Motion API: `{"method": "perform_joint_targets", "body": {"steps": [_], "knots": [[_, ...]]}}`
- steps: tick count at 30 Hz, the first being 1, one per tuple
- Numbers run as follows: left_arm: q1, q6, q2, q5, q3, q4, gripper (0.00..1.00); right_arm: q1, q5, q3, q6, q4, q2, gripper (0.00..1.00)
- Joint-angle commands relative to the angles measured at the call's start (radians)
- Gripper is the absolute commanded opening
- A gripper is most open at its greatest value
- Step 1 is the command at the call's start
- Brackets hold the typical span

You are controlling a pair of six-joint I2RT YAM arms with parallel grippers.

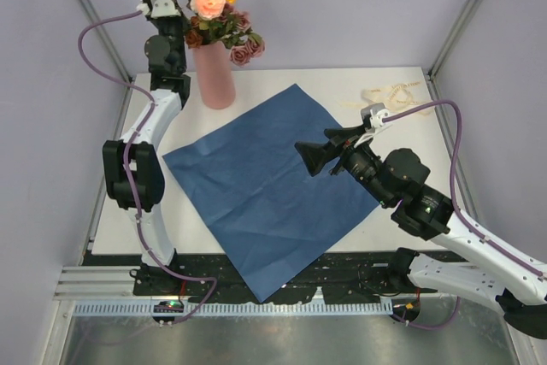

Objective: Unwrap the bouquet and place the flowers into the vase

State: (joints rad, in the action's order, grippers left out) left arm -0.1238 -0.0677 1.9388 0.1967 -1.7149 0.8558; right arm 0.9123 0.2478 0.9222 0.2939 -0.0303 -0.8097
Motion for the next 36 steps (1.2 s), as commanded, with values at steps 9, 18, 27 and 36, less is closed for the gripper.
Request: {"method": "perform_joint_targets", "body": {"steps": [9,18,27,36], "knots": [[0.006,0.135,-0.112,-0.111,0.000,-0.127,0.00,-0.013,-0.030,0.033,0.008,0.063,-0.011,0.95],[0.006,0.072,-0.109,-0.108,0.001,-0.124,0.00,-0.020,-0.041,0.029,0.011,0.066,-0.016,0.95],[0.006,0.023,-0.058,-0.111,-0.045,-0.130,0.00,-0.030,-0.056,0.026,0.019,0.070,-0.019,0.95],[0.004,0.014,0.014,-0.120,-0.146,-0.167,0.00,-0.039,-0.065,0.020,0.025,0.075,-0.020,0.95]]}}
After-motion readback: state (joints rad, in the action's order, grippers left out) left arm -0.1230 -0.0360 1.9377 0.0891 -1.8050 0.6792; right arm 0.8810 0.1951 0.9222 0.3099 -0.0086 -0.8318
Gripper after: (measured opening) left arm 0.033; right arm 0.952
